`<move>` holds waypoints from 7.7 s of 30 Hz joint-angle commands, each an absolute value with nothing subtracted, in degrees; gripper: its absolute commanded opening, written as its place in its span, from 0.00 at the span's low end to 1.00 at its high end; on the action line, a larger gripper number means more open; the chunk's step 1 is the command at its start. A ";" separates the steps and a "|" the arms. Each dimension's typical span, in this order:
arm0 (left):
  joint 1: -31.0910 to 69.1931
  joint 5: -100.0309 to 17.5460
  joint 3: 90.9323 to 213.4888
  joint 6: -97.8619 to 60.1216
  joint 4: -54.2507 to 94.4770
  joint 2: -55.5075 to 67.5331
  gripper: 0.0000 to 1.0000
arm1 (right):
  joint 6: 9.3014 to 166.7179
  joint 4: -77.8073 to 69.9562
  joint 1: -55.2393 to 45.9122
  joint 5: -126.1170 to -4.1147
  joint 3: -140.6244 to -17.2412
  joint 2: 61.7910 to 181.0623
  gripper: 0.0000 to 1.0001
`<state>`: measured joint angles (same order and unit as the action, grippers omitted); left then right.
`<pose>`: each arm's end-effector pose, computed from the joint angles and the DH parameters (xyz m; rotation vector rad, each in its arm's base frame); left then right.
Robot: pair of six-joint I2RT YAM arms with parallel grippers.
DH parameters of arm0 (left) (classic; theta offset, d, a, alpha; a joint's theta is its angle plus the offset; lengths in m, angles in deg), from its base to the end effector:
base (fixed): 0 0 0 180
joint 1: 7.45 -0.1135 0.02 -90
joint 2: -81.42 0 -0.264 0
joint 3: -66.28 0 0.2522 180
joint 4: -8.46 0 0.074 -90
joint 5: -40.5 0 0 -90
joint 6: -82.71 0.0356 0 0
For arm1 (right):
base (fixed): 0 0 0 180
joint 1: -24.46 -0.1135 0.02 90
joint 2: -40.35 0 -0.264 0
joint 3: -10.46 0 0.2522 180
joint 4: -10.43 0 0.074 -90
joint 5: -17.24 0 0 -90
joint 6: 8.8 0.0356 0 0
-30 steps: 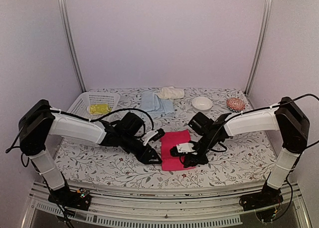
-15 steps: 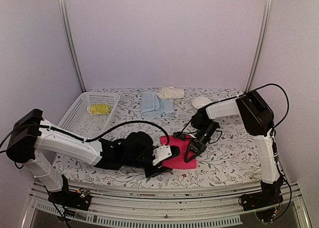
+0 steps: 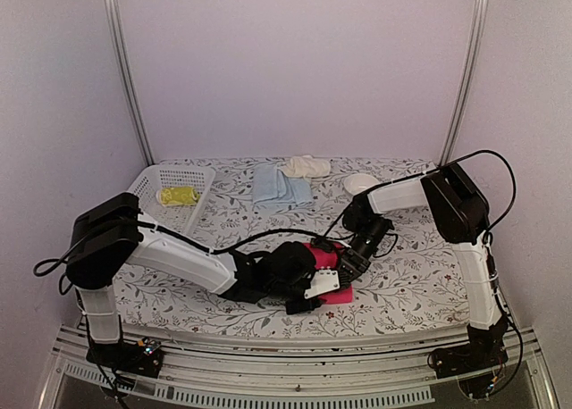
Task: Roll the towels
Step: Roll the towel at the center of the board.
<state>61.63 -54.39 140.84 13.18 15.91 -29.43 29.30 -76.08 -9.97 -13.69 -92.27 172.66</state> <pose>0.1444 -0.3691 0.1353 1.6268 1.7006 -0.3221 0.2932 0.2380 0.1013 1.4562 -2.0276 -1.4732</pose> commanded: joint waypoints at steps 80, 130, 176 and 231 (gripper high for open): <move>48.45 -49.08 118.73 -23.32 5.26 -7.73 0.44 | 29.16 -64.25 -22.86 -34.75 -75.80 160.22 0.05; 61.55 -50.18 135.87 0.89 23.87 -28.81 0.12 | 26.03 -72.99 -1.88 -18.18 -88.15 153.73 0.35; 41.42 -17.56 143.43 -15.86 30.15 -36.40 0.34 | 26.78 -34.97 -23.30 -45.98 -61.66 147.10 0.13; 67.02 -68.14 140.36 14.08 28.52 -29.51 0.27 | 29.53 -78.73 -11.03 -20.10 -96.45 171.67 0.35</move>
<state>67.18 -71.48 140.27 17.59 25.16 -27.05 31.48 -79.45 -13.73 -14.43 -98.89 176.66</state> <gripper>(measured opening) 0.300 0.326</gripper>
